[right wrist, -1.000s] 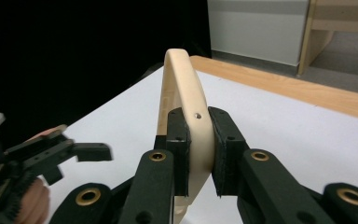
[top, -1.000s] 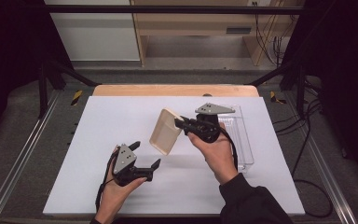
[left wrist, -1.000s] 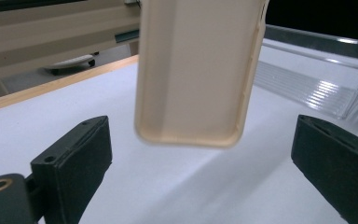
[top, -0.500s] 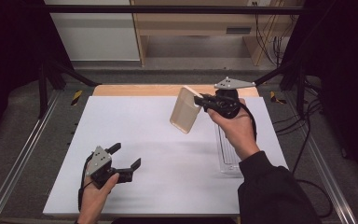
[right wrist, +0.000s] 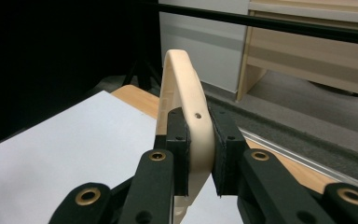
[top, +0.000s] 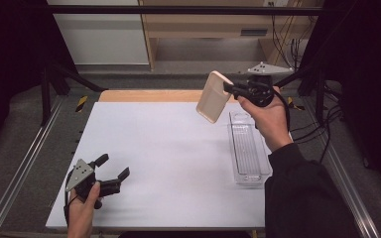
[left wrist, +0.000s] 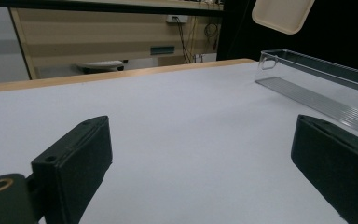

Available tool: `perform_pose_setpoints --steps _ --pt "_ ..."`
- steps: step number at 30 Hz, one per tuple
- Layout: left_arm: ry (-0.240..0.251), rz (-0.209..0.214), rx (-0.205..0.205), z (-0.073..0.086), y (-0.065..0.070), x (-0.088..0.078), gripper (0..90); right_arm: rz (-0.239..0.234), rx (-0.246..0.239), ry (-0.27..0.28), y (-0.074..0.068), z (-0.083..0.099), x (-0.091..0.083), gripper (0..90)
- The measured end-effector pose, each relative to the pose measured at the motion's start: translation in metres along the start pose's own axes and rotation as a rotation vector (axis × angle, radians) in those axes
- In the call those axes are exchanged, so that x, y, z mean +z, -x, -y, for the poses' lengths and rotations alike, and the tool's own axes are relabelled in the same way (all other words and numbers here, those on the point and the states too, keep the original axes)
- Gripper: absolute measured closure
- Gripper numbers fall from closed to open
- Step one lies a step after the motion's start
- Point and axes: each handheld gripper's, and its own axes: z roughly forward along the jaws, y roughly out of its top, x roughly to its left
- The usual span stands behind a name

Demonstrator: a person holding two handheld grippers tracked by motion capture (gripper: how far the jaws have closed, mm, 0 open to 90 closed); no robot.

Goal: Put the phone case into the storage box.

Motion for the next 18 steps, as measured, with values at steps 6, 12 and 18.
perform_pose_setpoints --steps 6,12,18 --pt "0.003 -0.002 0.008 0.001 -0.005 -0.002 4.7 0.023 -0.012 0.003 0.01 -0.01 -0.003 79.3" --pt "0.008 -0.01 0.0 0.002 -0.007 -0.001 4.7 0.064 -0.027 -0.009 0.023 -0.02 -0.012 79.3" --pt "0.003 -0.007 0.005 0.002 -0.007 -0.001 4.7 0.098 -0.018 -0.014 0.038 -0.021 -0.022 79.3"
